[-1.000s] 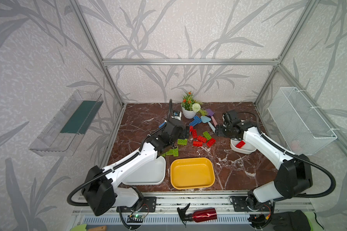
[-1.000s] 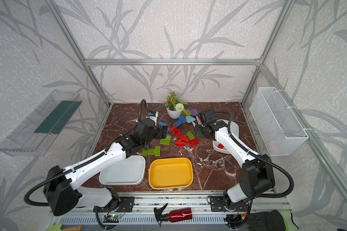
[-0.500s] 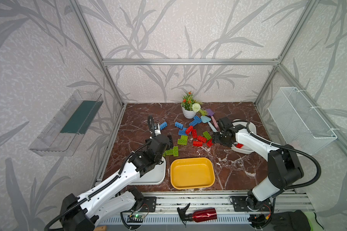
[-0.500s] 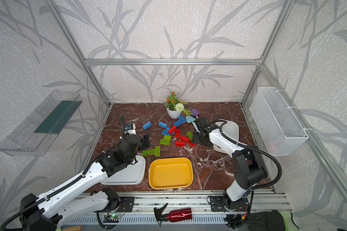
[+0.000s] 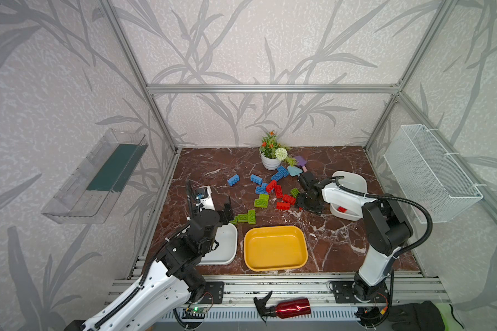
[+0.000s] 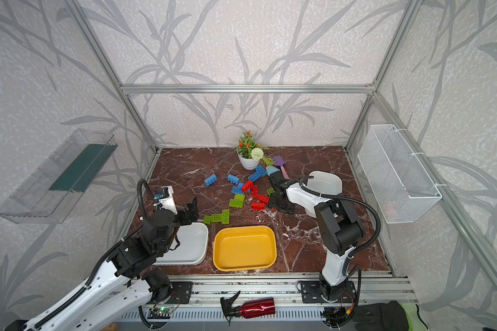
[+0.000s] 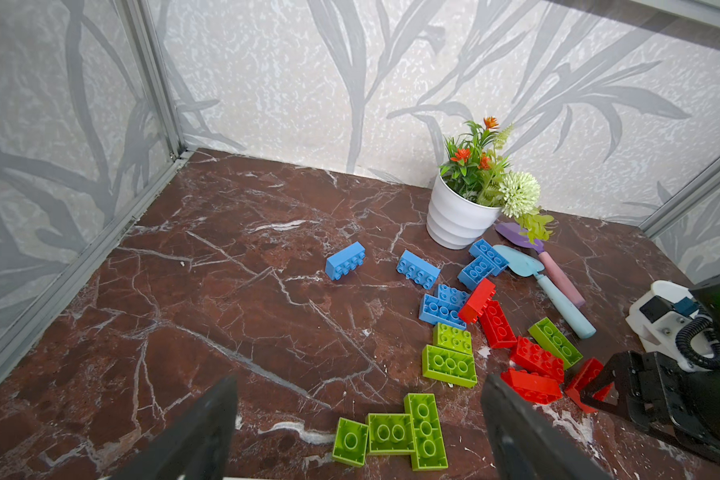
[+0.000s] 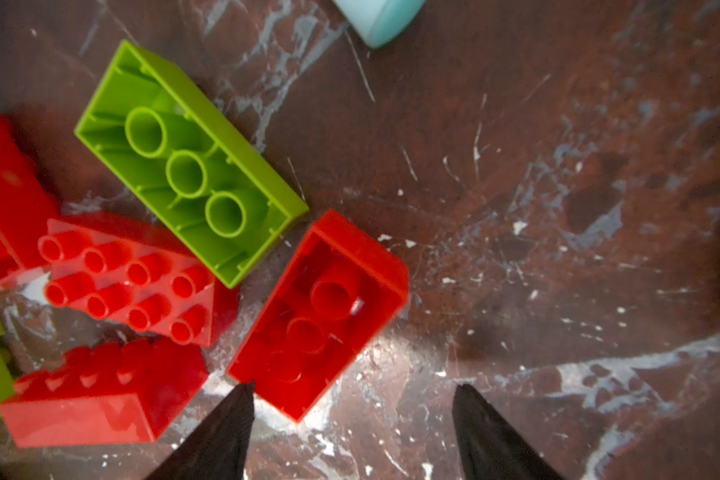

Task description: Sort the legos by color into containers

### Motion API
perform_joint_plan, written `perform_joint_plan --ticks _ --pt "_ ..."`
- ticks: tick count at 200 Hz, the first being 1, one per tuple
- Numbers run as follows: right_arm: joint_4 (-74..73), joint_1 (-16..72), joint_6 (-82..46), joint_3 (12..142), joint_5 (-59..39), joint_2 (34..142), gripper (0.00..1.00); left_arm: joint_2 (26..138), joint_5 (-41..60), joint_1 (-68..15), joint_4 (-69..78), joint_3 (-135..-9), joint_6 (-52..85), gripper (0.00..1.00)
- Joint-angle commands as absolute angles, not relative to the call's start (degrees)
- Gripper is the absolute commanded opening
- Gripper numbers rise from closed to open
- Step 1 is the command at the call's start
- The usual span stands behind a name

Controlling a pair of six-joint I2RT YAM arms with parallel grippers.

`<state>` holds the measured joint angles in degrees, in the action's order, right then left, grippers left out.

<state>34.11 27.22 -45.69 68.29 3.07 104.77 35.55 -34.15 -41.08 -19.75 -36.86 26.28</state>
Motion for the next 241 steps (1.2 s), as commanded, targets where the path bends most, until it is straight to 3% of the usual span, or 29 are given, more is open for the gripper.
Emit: perform_joint_plan --ticks 1,39,55,69,94,113,172,208,241 --pt "36.27 27.41 -47.38 71.21 3.7 107.95 0.74 35.08 -37.42 -40.61 -21.48 -36.85 24.32 0.9" --pt "38.85 27.34 -46.61 76.32 3.95 111.65 0.72 33.02 -38.19 -40.38 -22.69 -36.78 22.64 0.9" --pt "39.8 27.34 -46.21 78.18 4.3 112.85 0.66 31.84 -38.38 -40.19 -22.62 -36.41 22.11 0.9" --pt "40.57 27.29 -45.57 79.23 4.31 113.53 0.56 31.23 -38.67 -40.08 -22.73 -36.13 21.68 0.9" --pt "42.77 27.28 -44.18 80.37 4.31 113.73 0.27 30.37 -39.0 -39.98 -23.43 -35.86 21.18 0.9" --pt "44.89 27.27 -43.53 80.1 4.57 112.31 0.15 29.87 -38.68 -39.83 -24.45 -35.94 21.27 0.9" --pt "49.93 24.27 -39.95 77.97 6.61 101.41 0.14 32.14 -34.37 -39.84 -21.47 -36.58 22.49 0.91" --pt "51.98 17.53 -32.68 78.65 11.06 94.5 0.15 44.26 -23.86 -39.86 -16.7 -42.28 19.51 0.91" --pt "48.21 6.68 -30.46 74.05 7.71 90.98 0.15 55.72 -16.22 -39.99 -10.46 -47.35 20.63 0.9"
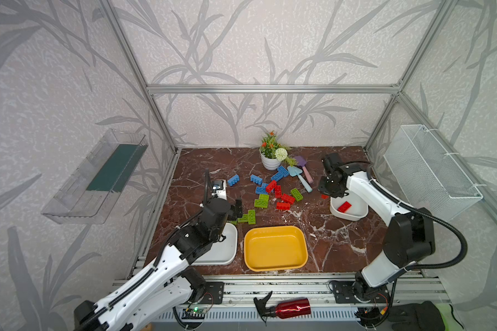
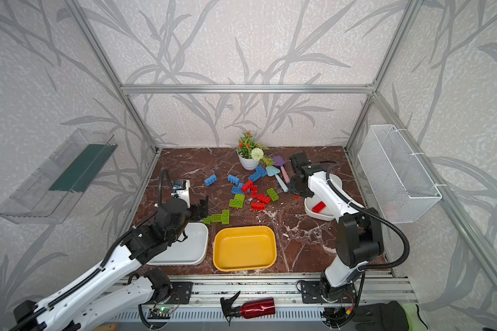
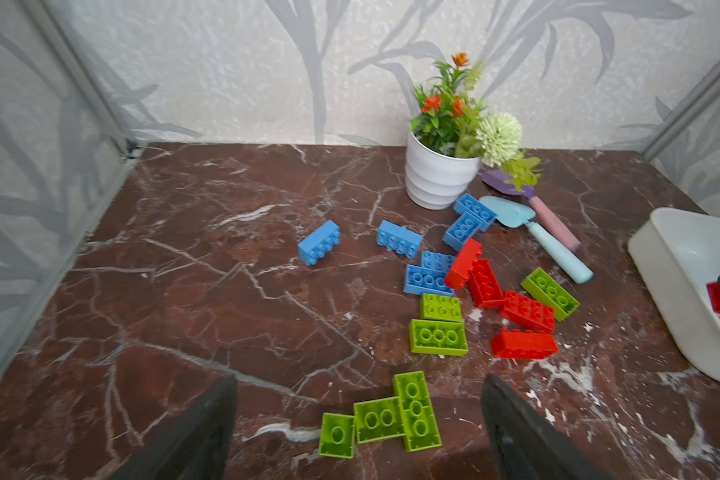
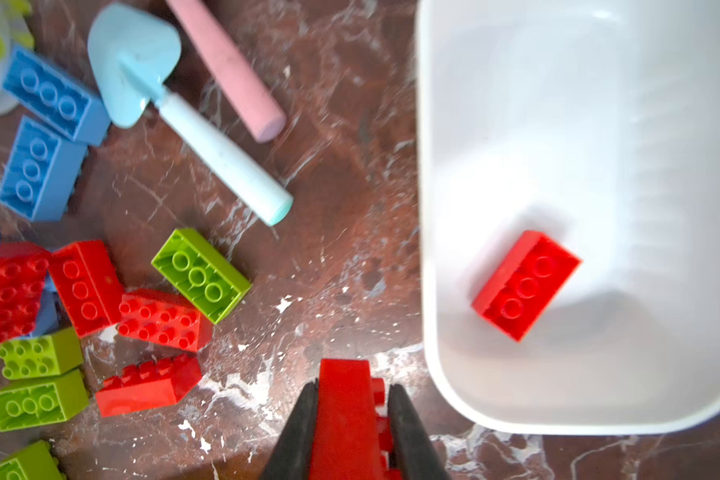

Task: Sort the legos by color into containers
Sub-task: 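Move the red brick with the right gripper into the white tub and release, then lower the right gripper onto a red brick near the lime bricks and grasp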

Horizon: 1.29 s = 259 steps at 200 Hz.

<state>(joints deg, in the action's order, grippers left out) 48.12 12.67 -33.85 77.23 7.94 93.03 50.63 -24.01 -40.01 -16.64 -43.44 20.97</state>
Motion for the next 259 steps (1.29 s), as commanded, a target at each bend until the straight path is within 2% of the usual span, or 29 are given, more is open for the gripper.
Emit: perform_joint_plan --ticks 1,32,42,64,78,113,151,203,259 --pt "48.01 6.42 -30.43 73.9 7.72 90.93 0.15 55.98 -16.11 -39.99 -10.33 -47.45 20.64 0.9" --pt "40.19 1.97 -28.01 68.84 10.0 89.21 0.18 62.34 -13.33 -40.35 -8.05 -51.44 21.75 0.9" --pt "38.54 1.55 -26.54 68.32 10.9 89.73 0.28 63.63 -12.87 -40.4 -8.17 -52.18 21.69 0.9" --pt "38.45 1.32 -23.88 70.29 9.93 91.62 0.61 64.95 -13.94 -40.29 -8.91 -53.43 21.8 0.9" --pt "40.22 1.47 -22.62 72.69 7.81 92.76 0.68 65.04 -14.97 -40.3 -9.24 -53.81 21.62 0.9" --pt "41.63 4.83 -22.58 75.16 5.64 92.99 0.72 64.92 -20.84 -40.28 -15.1 -55.68 23.02 0.9" --pt "41.58 16.66 -22.59 78.75 3.13 95.64 0.72 60.47 -23.18 -40.2 -16.24 -52.11 22.98 0.9" --pt "38.53 26.97 -20.92 85.22 -4.65 106.71 0.7 51.81 -26.84 -39.6 -18.92 -45.9 24.15 0.9" --pt "38.95 30.14 -16.92 89.89 -4.61 114.69 0.69 42.25 -30.86 -39.05 -19.43 -39.41 26.28 0.9"
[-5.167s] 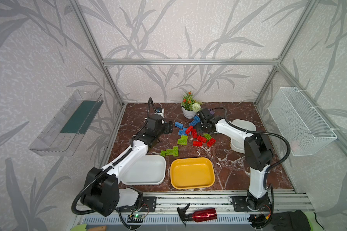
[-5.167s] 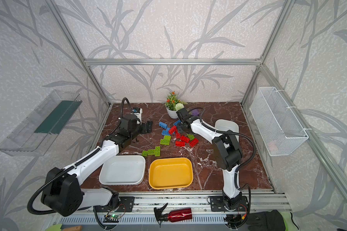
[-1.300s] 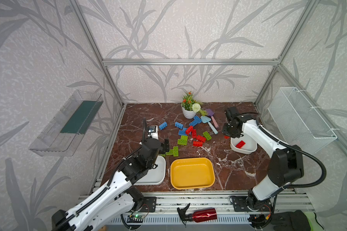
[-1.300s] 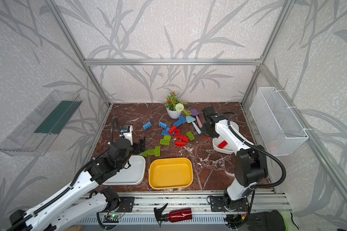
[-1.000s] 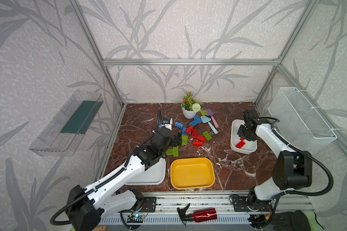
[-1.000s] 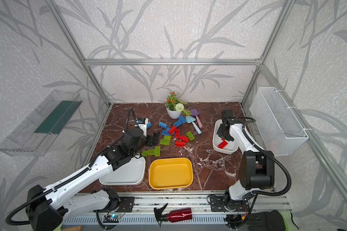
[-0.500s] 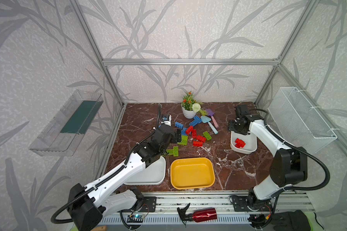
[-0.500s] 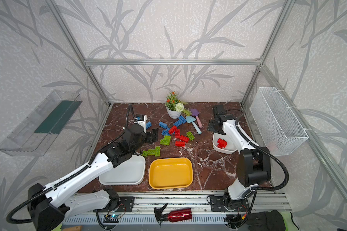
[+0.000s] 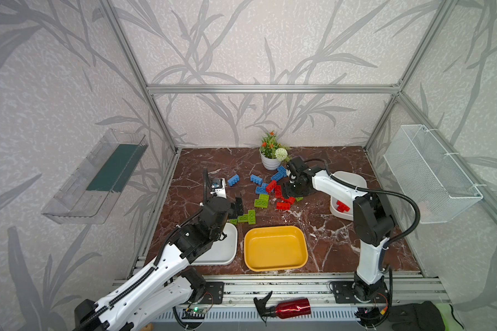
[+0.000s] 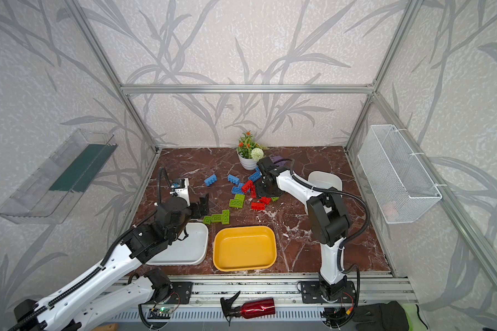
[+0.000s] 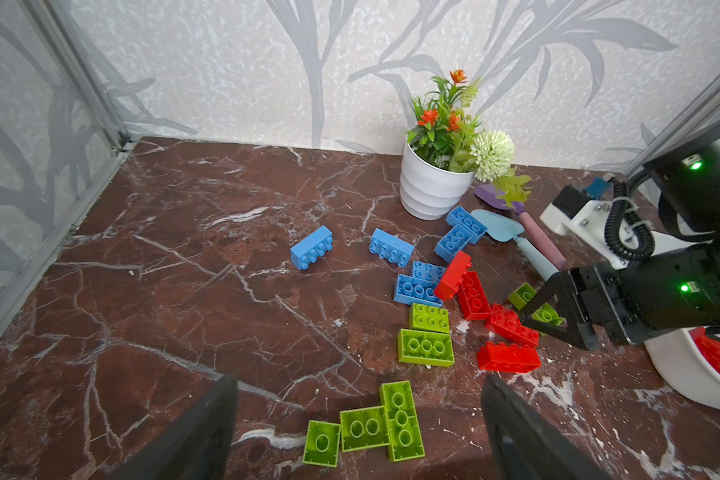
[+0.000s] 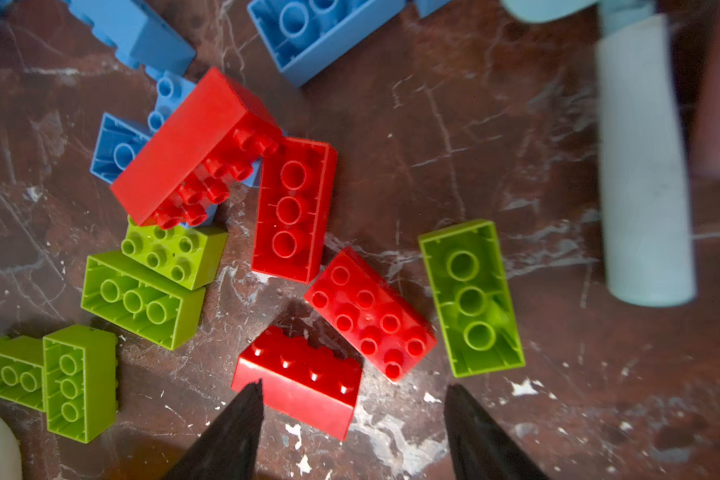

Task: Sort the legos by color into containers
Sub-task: 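Lower the right gripper onto a red brick near the lime bricks and grasp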

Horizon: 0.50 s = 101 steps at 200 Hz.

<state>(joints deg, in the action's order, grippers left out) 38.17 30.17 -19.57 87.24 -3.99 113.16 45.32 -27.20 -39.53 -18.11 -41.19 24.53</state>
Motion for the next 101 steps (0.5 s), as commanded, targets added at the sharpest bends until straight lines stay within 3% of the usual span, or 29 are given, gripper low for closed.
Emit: perform_joint_plan --ticks 1,101 --pt "38.99 30.14 -16.9 89.95 -4.63 114.78 0.69 42.09 -30.9 -39.04 -19.47 -39.35 26.32 0.9" --pt "38.72 30.5 -12.7 92.71 -6.77 120.59 0.64 36.29 -33.42 -38.79 -22.85 -37.96 27.19 0.9"
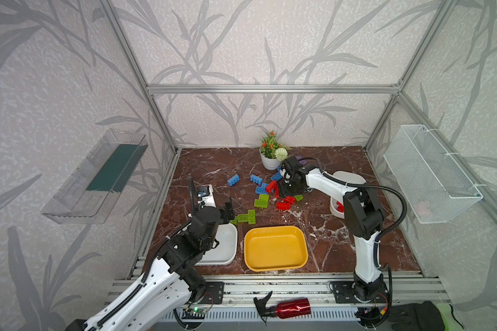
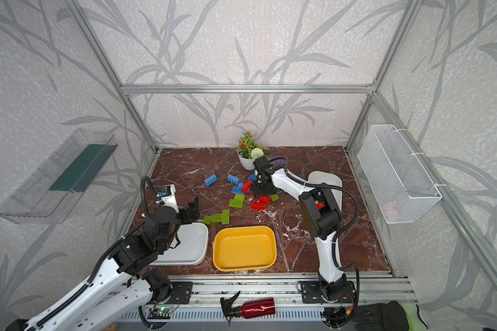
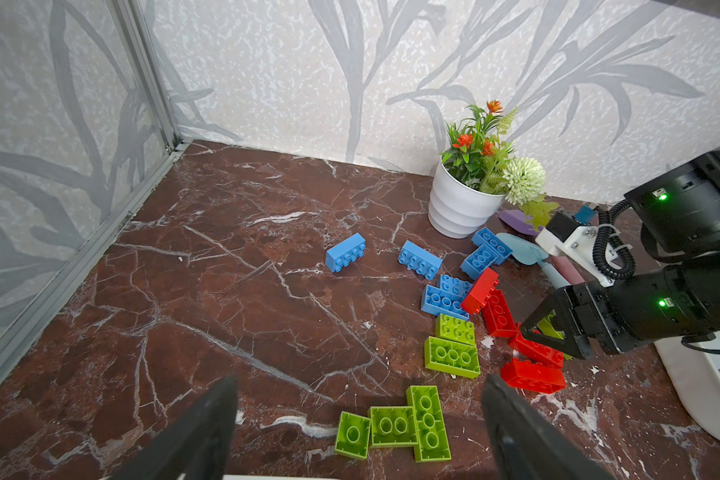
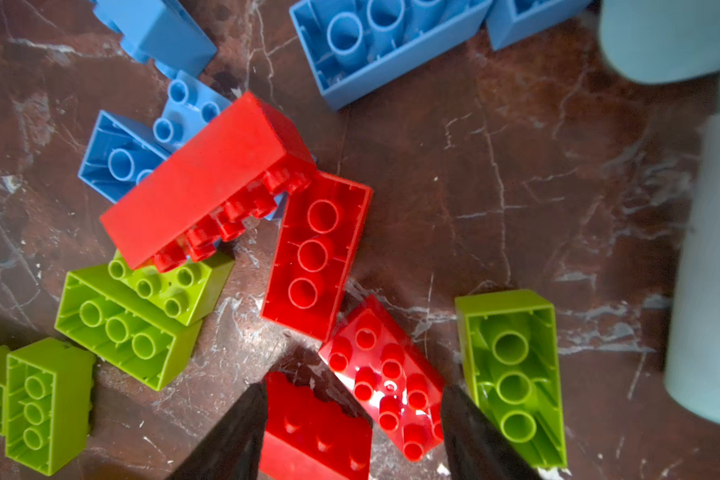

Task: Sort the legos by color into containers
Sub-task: 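Lower the right gripper onto a red brick near the lime bricks and grasp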

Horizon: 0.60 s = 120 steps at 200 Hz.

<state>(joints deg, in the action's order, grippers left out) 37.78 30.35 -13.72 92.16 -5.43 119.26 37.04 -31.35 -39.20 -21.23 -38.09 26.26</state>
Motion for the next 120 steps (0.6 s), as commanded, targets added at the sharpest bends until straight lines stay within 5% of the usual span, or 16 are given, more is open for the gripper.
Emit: perform_joint_plan --ticks 1,120 --pt "38.74 30.5 -12.72 92.67 -6.81 120.59 0.64 36.25 -33.41 -38.82 -22.85 -37.96 27.22 0.9" --pt "39.21 30.48 -13.38 85.83 -3.07 119.39 0.53 38.07 -30.19 -38.68 -21.8 -37.93 27.47 0.91"
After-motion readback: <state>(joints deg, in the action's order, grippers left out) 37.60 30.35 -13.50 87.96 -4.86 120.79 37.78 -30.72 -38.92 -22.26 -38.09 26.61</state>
